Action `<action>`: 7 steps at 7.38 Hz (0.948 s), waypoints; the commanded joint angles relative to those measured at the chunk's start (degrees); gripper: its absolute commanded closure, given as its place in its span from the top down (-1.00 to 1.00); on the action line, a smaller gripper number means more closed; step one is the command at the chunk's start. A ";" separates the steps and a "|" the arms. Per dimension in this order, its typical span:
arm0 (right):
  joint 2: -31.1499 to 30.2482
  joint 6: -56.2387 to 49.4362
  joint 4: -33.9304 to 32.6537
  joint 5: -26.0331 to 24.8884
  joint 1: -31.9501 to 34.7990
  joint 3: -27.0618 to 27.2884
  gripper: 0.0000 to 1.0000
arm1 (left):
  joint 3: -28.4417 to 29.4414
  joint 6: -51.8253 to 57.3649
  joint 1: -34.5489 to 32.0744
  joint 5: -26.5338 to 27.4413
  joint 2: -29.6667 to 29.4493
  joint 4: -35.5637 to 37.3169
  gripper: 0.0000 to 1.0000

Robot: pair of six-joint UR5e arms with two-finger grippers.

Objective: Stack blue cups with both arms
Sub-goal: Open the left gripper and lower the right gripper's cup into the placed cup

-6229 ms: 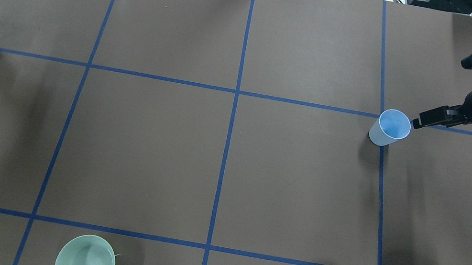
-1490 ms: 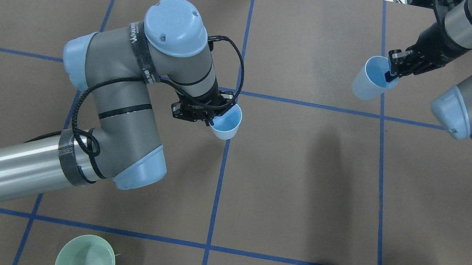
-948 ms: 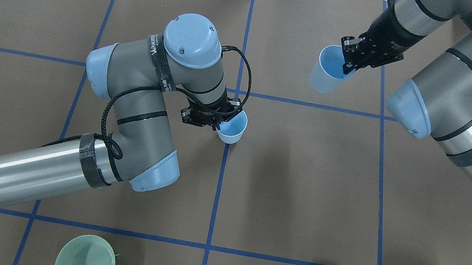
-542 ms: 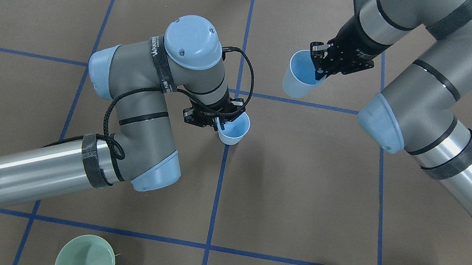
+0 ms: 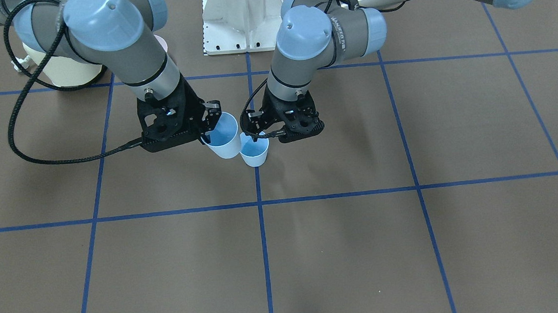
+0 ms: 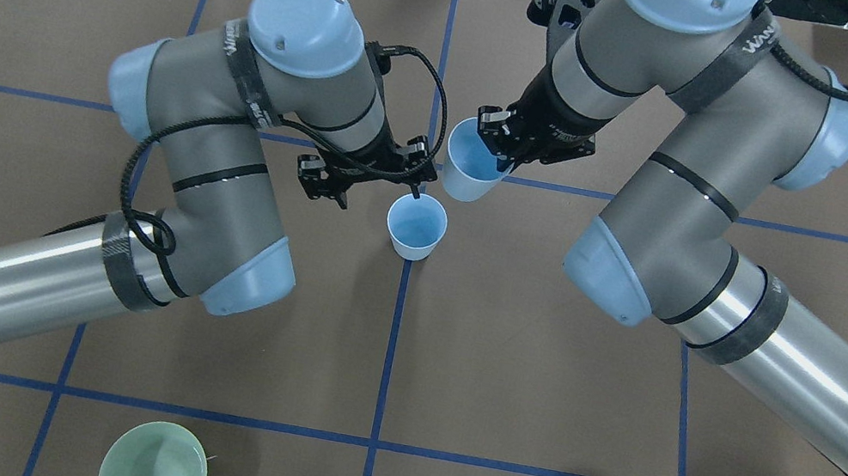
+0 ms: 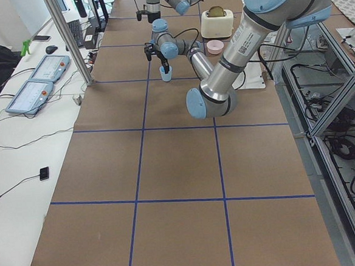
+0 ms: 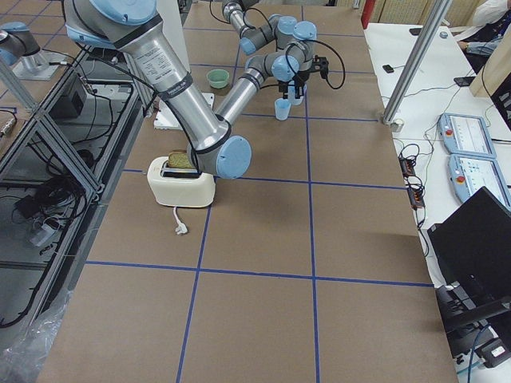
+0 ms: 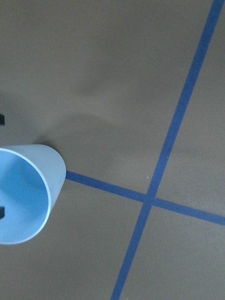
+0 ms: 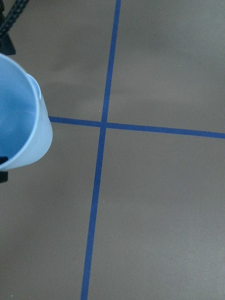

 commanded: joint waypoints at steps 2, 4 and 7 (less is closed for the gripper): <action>2.17 1.30 0.28 -5.33 -5.12 -1.33 -0.82 | -6.18 10.75 -4.67 -1.94 6.26 2.69 0.93; 2.79 1.12 0.54 -6.49 -6.36 -3.44 -0.82 | -6.27 11.72 -5.12 -1.94 6.71 2.69 0.93; 2.70 0.68 0.54 -7.99 -7.59 -4.32 -0.81 | -6.27 11.73 -5.56 -1.94 6.80 2.69 0.93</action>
